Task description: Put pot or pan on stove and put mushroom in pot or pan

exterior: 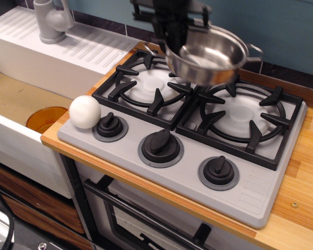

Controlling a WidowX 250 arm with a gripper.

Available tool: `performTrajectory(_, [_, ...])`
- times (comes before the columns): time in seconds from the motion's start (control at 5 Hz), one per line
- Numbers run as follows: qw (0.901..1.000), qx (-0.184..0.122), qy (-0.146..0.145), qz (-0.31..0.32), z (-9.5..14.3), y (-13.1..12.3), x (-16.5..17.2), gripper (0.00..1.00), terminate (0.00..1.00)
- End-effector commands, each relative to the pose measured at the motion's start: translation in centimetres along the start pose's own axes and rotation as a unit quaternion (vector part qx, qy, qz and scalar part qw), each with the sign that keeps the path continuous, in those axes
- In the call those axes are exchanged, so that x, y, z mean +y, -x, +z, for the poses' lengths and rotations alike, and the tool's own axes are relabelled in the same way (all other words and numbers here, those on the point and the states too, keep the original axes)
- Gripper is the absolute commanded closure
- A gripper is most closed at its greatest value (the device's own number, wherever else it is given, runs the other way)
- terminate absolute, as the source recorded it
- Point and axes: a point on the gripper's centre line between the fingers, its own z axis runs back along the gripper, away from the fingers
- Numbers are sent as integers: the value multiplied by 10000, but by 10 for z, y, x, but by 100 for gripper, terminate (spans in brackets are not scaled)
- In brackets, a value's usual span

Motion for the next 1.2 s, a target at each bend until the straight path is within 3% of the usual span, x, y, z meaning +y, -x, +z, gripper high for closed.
performTrajectory(0.0, [9996,-190,-24,-216,21,-22,44,100,0])
performTrajectory(0.4, [9994,-206,111,-265,5,-25,79,100,0])
performTrajectory(1.0, [9979,-474,409,-163,-40,-19,81,100,0])
